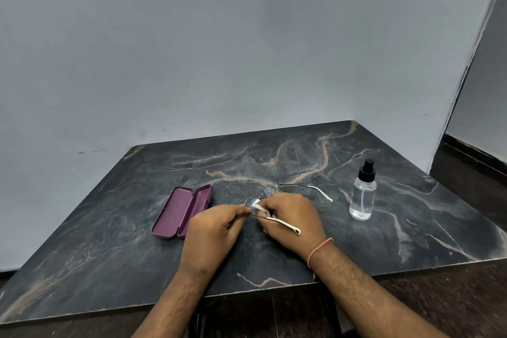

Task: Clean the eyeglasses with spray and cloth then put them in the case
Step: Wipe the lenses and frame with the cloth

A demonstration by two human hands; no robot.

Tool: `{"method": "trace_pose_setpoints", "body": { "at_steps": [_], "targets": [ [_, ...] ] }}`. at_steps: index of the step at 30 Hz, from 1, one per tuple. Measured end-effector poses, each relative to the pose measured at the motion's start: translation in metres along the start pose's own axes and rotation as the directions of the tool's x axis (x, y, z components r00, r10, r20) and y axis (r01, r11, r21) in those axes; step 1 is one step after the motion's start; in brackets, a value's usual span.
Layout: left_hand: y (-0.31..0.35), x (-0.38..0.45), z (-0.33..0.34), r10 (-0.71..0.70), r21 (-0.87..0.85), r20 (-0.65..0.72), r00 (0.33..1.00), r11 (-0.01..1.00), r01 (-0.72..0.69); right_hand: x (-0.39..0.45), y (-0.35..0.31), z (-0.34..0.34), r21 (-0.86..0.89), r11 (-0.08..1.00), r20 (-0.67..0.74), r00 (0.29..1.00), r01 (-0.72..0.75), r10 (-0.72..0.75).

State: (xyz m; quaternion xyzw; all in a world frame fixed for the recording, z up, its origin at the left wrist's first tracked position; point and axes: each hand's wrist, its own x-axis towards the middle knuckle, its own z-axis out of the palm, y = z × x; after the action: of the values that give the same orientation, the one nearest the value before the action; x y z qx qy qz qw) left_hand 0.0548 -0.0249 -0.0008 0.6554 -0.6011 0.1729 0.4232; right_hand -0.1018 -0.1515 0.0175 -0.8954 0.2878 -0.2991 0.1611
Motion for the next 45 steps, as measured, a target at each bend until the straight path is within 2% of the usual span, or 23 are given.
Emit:
{"method": "trace_pose_setpoints", "body": {
  "at_steps": [5,8,11,14,19,21,25,30,34,36,41,45],
  "targets": [
    [0.0015,-0.0006,-0.001,-0.021,0.016,0.008,1.0,1.0,0.021,-0.0033,-0.0027,-0.003,0.072,0.997,0.019,1.0,0.003,-0.004],
    [0.0019,0.0,-0.0008,-0.01,0.003,0.002,1.0,1.0,0.01,-0.0012,-0.0001,0.0003,0.013,0.999,0.0,0.999,-0.037,0.037],
    [0.0009,0.0002,-0.0002,-0.003,0.0,0.0,1.0,1.0,0.003,0.0004,0.0019,0.0015,0.017,1.0,-0.032,0.999,-0.014,0.015],
    [0.0001,-0.0004,-0.0005,-0.025,0.001,0.012,1.0,1.0,0.025,-0.0018,0.0005,0.0014,0.065,0.998,0.007,1.0,0.017,-0.018],
    [0.0024,0.0004,-0.0017,-0.019,-0.007,0.019,1.0,1.0,0.019,0.0007,0.0042,0.0042,-0.037,0.999,-0.031,0.999,-0.034,0.033],
    [0.0031,0.0006,-0.0024,-0.018,-0.004,0.02,1.0,1.0,0.018,0.0013,0.0045,0.0036,-0.027,1.0,-0.058,0.998,-0.016,0.015],
    [0.003,0.0002,-0.0026,-0.034,0.007,0.024,0.999,0.999,0.034,-0.0022,0.0011,0.0021,0.028,1.0,0.008,1.0,0.006,-0.006],
    [0.0047,0.0002,-0.0019,-0.005,0.007,0.011,1.0,1.0,0.005,0.0019,0.0062,0.0045,-0.058,0.998,-0.06,0.998,-0.035,0.032],
    [0.004,0.0002,-0.0026,-0.017,0.017,0.014,1.0,1.0,0.017,-0.0006,0.0012,0.0021,0.048,0.998,-0.024,0.999,0.034,-0.033],
    [0.0044,0.0003,-0.0028,-0.02,0.025,0.019,1.0,1.0,0.019,-0.0015,0.0009,0.0004,0.095,0.995,-0.007,1.0,0.009,-0.009],
    [0.0065,0.0005,-0.0037,-0.003,0.021,0.016,1.0,1.0,0.003,0.0025,0.0058,0.0036,0.026,0.999,-0.074,0.996,-0.04,0.042],
    [0.0065,0.0005,-0.0047,-0.001,0.024,0.018,1.0,1.0,0.001,0.0003,0.0034,-0.0002,0.192,0.981,-0.001,1.0,0.021,-0.021]
  ]
}}
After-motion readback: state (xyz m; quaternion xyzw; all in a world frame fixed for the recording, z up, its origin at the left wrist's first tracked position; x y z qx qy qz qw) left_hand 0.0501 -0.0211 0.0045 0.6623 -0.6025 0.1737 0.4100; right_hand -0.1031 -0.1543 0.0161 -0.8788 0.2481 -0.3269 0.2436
